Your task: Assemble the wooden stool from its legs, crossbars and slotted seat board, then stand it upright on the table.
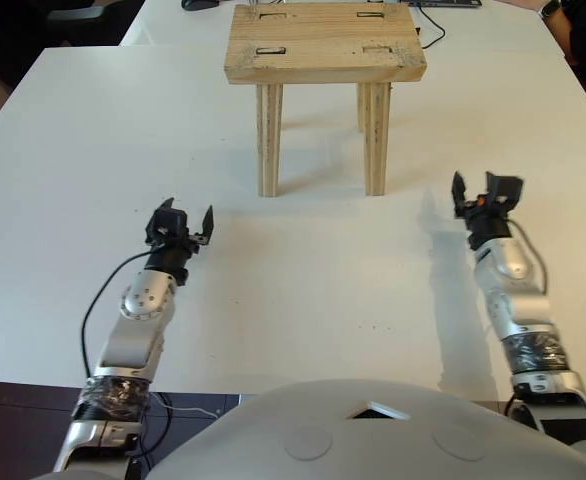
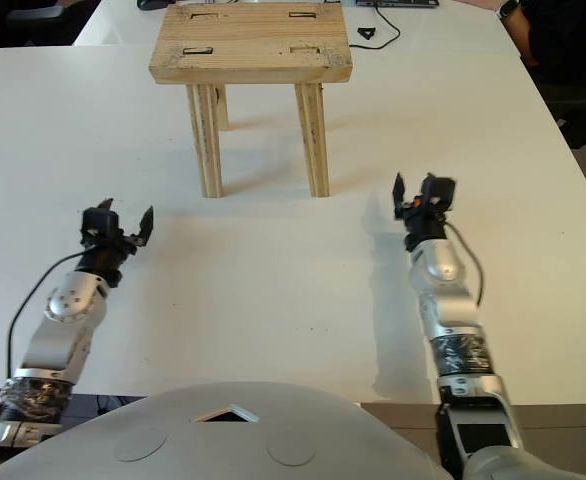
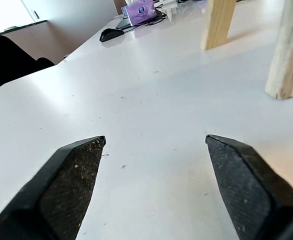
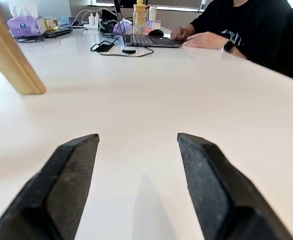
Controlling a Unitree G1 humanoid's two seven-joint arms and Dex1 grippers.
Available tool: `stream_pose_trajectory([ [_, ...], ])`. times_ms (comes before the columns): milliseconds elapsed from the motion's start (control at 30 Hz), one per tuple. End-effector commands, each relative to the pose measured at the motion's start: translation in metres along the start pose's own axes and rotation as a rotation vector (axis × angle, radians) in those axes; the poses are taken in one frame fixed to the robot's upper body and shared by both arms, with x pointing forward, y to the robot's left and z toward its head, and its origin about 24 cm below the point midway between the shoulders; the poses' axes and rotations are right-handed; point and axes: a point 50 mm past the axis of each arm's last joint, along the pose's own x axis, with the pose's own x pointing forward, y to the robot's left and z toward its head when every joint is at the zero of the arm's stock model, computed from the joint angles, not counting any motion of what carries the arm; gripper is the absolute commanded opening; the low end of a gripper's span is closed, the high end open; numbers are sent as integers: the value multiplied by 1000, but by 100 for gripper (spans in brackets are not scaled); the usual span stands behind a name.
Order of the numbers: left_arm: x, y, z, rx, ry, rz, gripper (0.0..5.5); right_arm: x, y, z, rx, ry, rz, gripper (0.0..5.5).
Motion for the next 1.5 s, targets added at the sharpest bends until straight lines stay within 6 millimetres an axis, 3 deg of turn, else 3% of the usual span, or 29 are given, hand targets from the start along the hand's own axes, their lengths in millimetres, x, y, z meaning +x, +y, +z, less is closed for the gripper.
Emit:
stream_pose_trajectory([
  [33,3,-6,-8,-31,-33,60,373,1,4,-6,-1,-37,-7,289],
  [233,3,-16,-11,-67,-47,85,373,-2,-2,-11,-18,-45,-43,289],
  [433,10,-14,-4,-105,-82,118,373,4,-6,-7,-37,-62,-51,289],
  [667,8,-20,-2,-142,-76,108,277,4,-7,-8,-64,-64,-43,289],
  [1033,8,-20,-12,-227,-30,175,277,17,-17,-6,-113,-30,1,289],
  [1500,26,-33,-9,-177,-60,105,277,43,-20,11,-70,-58,-5,289],
])
